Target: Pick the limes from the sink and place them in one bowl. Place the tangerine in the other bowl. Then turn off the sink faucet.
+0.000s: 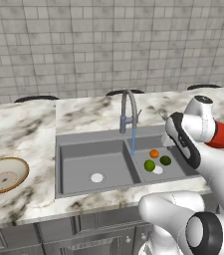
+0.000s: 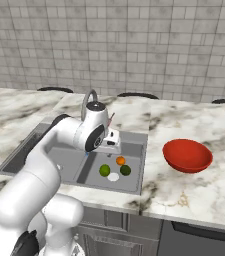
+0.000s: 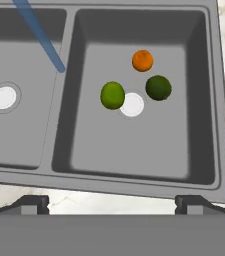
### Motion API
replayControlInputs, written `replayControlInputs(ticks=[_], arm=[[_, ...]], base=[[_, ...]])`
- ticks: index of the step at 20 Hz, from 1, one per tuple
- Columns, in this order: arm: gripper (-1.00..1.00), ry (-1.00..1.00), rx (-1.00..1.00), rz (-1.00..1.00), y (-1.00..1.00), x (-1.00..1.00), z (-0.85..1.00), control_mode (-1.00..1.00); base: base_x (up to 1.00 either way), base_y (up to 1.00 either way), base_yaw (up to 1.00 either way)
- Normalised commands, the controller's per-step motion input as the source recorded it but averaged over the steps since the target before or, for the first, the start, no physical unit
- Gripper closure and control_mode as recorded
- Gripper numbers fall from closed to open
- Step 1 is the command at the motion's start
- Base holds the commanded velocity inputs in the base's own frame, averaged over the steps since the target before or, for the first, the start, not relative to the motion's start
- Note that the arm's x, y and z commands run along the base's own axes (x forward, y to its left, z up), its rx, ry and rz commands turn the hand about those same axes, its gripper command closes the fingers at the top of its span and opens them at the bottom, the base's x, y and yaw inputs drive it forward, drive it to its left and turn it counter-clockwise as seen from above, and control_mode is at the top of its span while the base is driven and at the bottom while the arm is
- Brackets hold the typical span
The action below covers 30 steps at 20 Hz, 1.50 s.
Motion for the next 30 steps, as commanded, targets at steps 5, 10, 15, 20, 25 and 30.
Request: replayControlInputs(ticks=[5, 10, 15, 20, 25, 30], arm=[[-1.0, 0.0, 0.0, 0.0, 0.0, 0.11, -0.18, -1.0], [-1.0, 0.0, 0.0, 0.0, 0.0, 0.12, -0.18, -1.0], [-1.0, 0.0, 0.0, 0.0, 0.0, 0.07, -0.25, -1.0], [-1.0, 0.0, 0.0, 0.0, 0.0, 0.09, -0.23, -1.0], [-1.0, 0.0, 0.0, 0.0, 0.0, 0.09, -0.17, -1.0], [-1.0, 0.0, 0.0, 0.0, 0.0, 0.05, -0.14, -1.0]], base=[[0.0, 0.0, 0.0], [0.0, 0.0, 0.0], [0.0, 0.0, 0.0], [0.0, 0.0, 0.0], [0.0, 0.0, 0.0], [0.0, 0.0, 0.0]])
